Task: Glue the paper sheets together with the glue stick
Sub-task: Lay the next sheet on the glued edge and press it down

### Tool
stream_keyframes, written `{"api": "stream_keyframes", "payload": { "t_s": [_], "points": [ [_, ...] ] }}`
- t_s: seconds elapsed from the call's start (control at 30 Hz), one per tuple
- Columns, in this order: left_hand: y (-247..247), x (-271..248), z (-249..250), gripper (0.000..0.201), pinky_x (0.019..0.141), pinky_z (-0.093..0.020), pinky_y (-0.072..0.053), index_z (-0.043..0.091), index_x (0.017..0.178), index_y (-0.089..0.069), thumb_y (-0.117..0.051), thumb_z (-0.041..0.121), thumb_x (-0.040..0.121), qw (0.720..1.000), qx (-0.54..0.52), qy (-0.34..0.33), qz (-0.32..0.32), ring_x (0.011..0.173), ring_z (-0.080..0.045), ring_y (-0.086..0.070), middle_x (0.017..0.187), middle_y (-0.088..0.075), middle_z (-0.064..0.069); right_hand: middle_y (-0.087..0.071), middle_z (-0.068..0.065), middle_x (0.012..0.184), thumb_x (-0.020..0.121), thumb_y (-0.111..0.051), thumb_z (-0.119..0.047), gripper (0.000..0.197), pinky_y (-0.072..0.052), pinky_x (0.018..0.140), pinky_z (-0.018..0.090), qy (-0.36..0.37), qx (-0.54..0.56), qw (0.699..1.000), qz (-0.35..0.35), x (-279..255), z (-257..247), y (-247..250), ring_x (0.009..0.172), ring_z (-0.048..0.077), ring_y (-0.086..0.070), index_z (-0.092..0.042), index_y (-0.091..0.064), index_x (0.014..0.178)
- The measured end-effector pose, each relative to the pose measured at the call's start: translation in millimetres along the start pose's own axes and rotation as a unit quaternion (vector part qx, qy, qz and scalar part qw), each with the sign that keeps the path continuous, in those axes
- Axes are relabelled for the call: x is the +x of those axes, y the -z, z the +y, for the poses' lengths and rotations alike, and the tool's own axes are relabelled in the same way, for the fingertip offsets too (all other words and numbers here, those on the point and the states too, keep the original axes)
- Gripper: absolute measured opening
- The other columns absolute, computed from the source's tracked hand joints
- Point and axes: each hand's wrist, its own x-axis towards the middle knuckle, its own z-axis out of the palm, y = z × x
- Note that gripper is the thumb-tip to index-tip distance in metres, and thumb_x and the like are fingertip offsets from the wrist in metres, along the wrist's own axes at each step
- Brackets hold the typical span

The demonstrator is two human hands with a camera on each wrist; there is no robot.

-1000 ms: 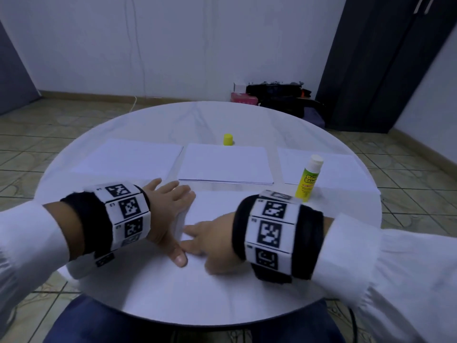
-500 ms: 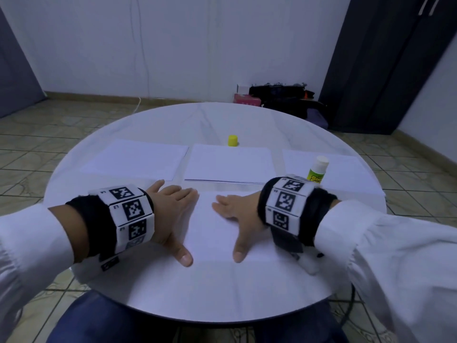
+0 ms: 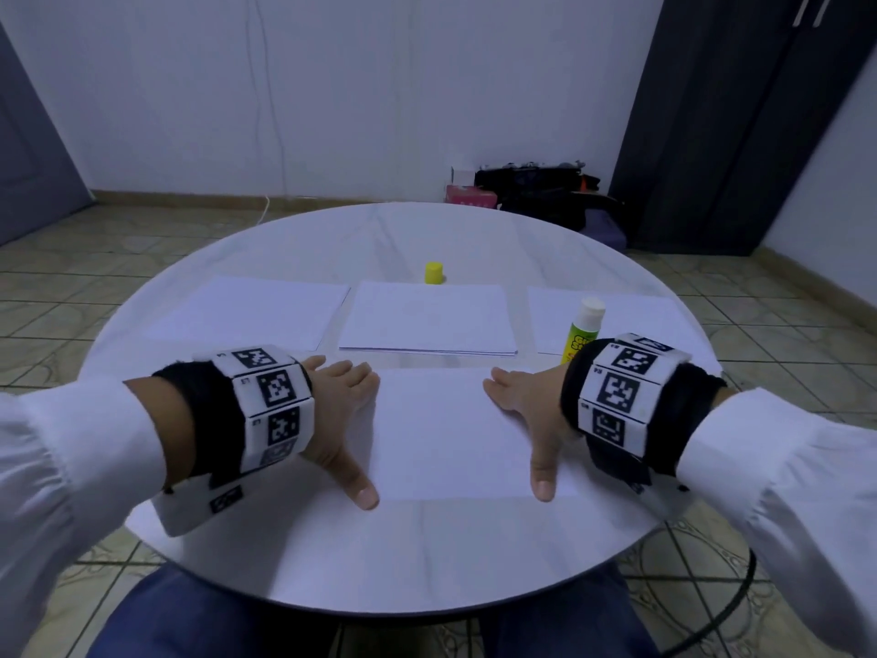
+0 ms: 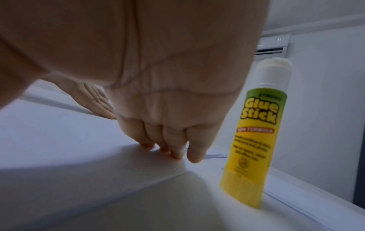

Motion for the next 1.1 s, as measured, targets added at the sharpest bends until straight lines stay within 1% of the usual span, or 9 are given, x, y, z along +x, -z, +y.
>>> {"api": "stream_keyframes", "payload": {
  "t_s": [0.07,0.2,0.4,0.53,0.67,0.8,0.93,0.97,1.1],
  "points": [
    [7.6,7.8,19.9,0.138,0.120,-0.041,-0.002,0.009,0.152,0.002,-0.061,0.085,0.056,1.000,-0.011,-0.009,0.021,0.148,-0.017,-0.005,0.161,-0.001,-0.004,0.022,-0.005,0.156,0.070,-0.079,-0.043,0.128,-0.007,0.116,0.038,-0.002,-0.009,1.000,0.002,1.7,-1.0,0.4,0.146,0.013,0.007,-0.019,0.019,0.149],
    [26.7,29.0,62.1,0.139,0.119,-0.044,-0.009,0.008,0.152,0.002,-0.063,0.084,0.055,0.998,-0.032,-0.022,0.043,0.147,-0.022,-0.009,0.160,-0.004,-0.008,0.017,0.000,0.158,0.064,-0.082,-0.048,0.134,-0.006,0.117,0.037,0.004,-0.004,1.000,0.021,6.3,3.0,-3.1,0.146,0.015,0.006,-0.017,0.017,0.149],
    [47.4,34.3,105.2,0.135,0.120,-0.047,-0.006,0.011,0.151,0.012,-0.059,0.083,0.062,0.998,-0.044,-0.013,0.036,0.148,-0.027,0.001,0.160,0.004,-0.012,0.012,0.003,0.159,0.066,-0.080,-0.049,0.132,-0.008,0.116,0.032,0.008,-0.020,0.998,0.058,3.7,1.8,-7.7,0.147,0.017,0.002,-0.011,0.015,0.149],
    [34.6,30.6,82.4,0.135,0.119,-0.046,-0.008,0.008,0.152,0.000,-0.055,0.088,0.059,0.999,-0.028,0.003,0.039,0.147,-0.021,-0.009,0.160,-0.007,-0.008,0.017,0.001,0.158,0.068,-0.079,-0.048,0.130,-0.007,0.117,0.034,0.007,-0.016,0.999,0.038,3.2,2.3,-5.9,0.146,0.015,0.006,-0.012,0.015,0.149],
    [14.4,15.2,37.5,0.138,0.120,-0.043,0.001,0.007,0.152,0.009,-0.053,0.088,0.059,1.000,-0.008,0.019,0.013,0.148,-0.017,0.001,0.161,0.008,-0.006,0.021,-0.002,0.157,0.068,-0.080,-0.046,0.130,-0.008,0.117,0.035,0.007,0.001,1.000,0.021,3.2,4.0,-4.9,0.146,0.014,0.005,-0.014,0.017,0.149],
    [-2.8,1.8,3.3,0.140,0.120,-0.039,0.002,0.010,0.151,0.015,-0.051,0.090,0.056,0.999,-0.012,0.038,-0.015,0.148,-0.015,0.005,0.160,0.015,-0.003,0.022,-0.006,0.156,0.069,-0.080,-0.044,0.129,-0.011,0.119,0.037,0.006,0.012,1.000,0.008,2.4,5.0,-3.6,0.146,0.014,0.005,-0.017,0.018,0.149],
    [-10.1,-1.0,-13.8,0.166,0.120,-0.039,0.003,0.014,0.150,0.018,-0.027,0.101,0.016,0.999,-0.037,0.017,-0.033,0.148,-0.013,0.007,0.159,0.018,0.002,0.022,-0.007,0.156,0.070,-0.081,-0.036,0.125,-0.013,0.118,0.042,0.022,0.009,1.000,-0.007,-0.5,-2.6,-1.0,0.147,0.016,0.005,-0.030,0.016,0.149],
    [-11.5,0.6,-15.7,0.166,0.120,-0.040,0.003,0.015,0.150,0.018,-0.027,0.101,0.016,0.999,-0.037,0.013,-0.033,0.148,-0.013,0.007,0.159,0.018,0.002,0.022,-0.006,0.156,0.071,-0.081,-0.032,0.123,-0.015,0.117,0.043,0.037,0.000,0.999,-0.013,-1.9,-8.2,0.3,0.147,0.018,0.004,-0.036,0.014,0.148],
    [-12.5,1.2,-14.6,0.151,0.120,-0.039,0.000,0.014,0.151,0.014,-0.047,0.096,0.040,0.999,-0.024,0.017,-0.014,0.148,-0.016,0.004,0.160,0.014,0.001,0.020,-0.004,0.157,0.081,-0.070,-0.029,0.101,-0.021,0.115,0.043,0.108,-0.036,0.994,-0.002,-11.5,-50.1,3.7,0.147,0.021,-0.004,-0.048,0.005,0.146]
  ]
}}
